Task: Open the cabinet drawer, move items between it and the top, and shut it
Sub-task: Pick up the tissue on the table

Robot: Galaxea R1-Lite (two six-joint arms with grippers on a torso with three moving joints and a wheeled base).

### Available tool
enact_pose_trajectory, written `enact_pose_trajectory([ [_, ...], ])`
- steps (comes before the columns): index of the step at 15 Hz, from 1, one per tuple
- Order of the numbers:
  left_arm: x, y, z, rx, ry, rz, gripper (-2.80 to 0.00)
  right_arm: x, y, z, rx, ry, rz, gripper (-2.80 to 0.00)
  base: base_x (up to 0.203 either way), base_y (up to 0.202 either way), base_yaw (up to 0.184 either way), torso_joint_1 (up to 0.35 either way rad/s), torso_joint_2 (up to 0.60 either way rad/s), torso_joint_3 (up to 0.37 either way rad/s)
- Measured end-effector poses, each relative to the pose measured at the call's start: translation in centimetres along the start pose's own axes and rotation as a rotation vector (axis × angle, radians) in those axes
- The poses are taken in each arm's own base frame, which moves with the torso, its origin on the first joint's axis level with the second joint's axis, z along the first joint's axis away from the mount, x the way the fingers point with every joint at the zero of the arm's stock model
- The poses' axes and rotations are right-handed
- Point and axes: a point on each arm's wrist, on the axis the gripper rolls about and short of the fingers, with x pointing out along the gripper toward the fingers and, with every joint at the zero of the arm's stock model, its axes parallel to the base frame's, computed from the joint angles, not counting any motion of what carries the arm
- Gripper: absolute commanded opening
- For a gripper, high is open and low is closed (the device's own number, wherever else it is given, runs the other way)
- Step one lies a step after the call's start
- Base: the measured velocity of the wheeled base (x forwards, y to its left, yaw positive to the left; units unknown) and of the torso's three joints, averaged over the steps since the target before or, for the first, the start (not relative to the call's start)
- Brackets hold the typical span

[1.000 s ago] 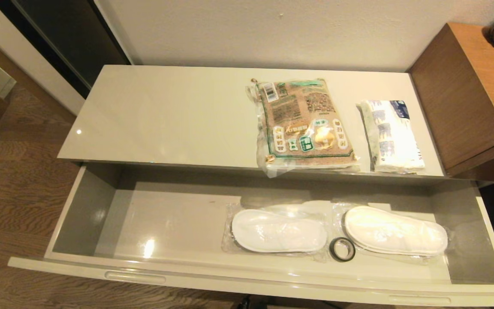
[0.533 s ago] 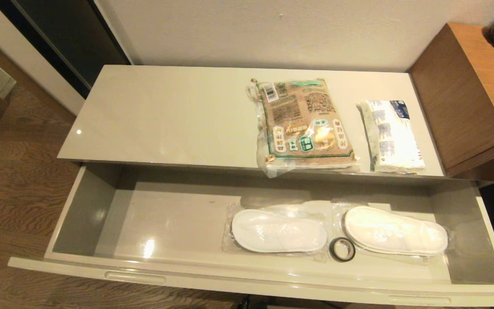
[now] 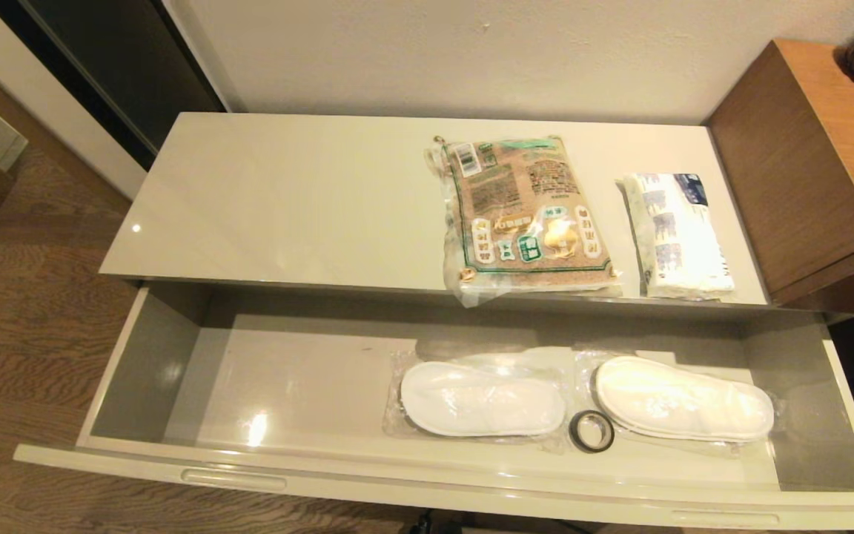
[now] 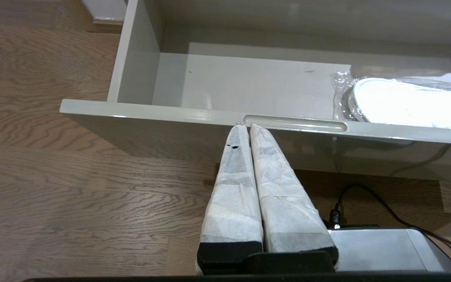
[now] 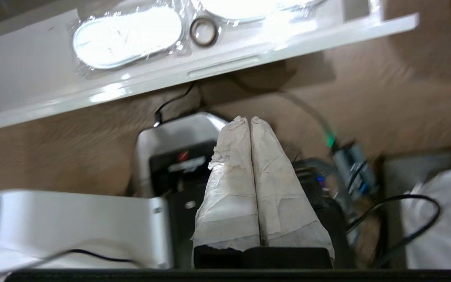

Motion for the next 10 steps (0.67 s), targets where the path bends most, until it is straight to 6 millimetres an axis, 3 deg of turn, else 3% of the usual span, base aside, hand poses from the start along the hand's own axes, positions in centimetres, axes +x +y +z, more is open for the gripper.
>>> enact_pose_trajectory([
  [3, 0.0, 0.0, 0.0, 0.000, 0.000, 0.000, -2.80, 2.9, 1.5, 4.0, 0.038, 0.133, 0.054, -2.80, 0.000, 0.000, 0.000, 0.000, 0.00, 0.000],
  [5, 0.0, 0.0, 0.0, 0.000, 0.000, 0.000, -2.80, 6.6, 2.4, 7.2, 0.049, 0.207, 0.086, -2.80, 0.000, 0.000, 0.000, 0.000, 0.00, 0.000],
  [6, 0.0, 0.0, 0.0, 0.000, 0.000, 0.000, -2.80, 8.8, 2.9, 8.8, 0.053, 0.234, 0.090, 0.00, 0.000, 0.000, 0.000, 0.000, 0.00, 0.000],
  [10, 0.0, 0.0, 0.0, 0.000, 0.000, 0.001, -2.80, 17.2, 5.3, 16.6, 0.063, 0.249, 0.100, 0.00, 0.000, 0.000, 0.000, 0.000, 0.00, 0.000],
])
